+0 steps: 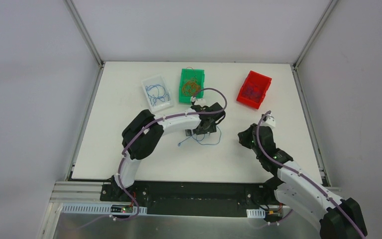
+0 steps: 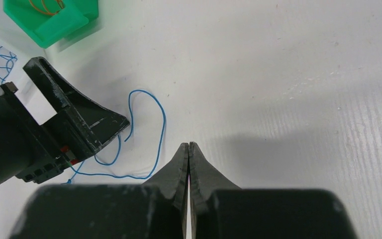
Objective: Untangle the cables
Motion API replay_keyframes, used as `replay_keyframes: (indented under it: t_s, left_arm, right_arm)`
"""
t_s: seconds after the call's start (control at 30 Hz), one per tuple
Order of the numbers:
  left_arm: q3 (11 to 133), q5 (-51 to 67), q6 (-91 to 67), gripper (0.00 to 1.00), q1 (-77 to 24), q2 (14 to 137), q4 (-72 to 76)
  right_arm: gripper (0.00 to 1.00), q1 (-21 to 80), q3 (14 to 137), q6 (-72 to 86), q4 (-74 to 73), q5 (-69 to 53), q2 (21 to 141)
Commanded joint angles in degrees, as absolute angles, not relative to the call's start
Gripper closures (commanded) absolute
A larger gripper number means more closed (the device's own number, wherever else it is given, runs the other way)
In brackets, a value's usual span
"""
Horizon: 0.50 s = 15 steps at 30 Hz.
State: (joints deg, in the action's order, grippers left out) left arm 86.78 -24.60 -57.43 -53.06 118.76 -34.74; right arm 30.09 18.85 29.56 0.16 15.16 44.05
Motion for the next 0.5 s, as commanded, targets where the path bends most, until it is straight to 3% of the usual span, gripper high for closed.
replay_keyframes:
  t_s: [0.0,0.33,0.47]
  left_arm:
    - [85.11,-26.28,-55.55,0.07,-53.18,117.92,-38.26]
    - [85.57,-25.81,-52.33,0.06,-53.27,111.41,-36.94]
    - [86.72,-21.93,-48.32,0.01,-53.32,111.41,-35.27]
  right_arm:
    - [0.99,29.81,19.96,30.29,1.12,16.59,47.46]
    - [0.99,29.65,20.94,30.32,0.47,15.97,49.57]
    - [0.99,29.60,20.83,30.25,0.39,15.95,49.28]
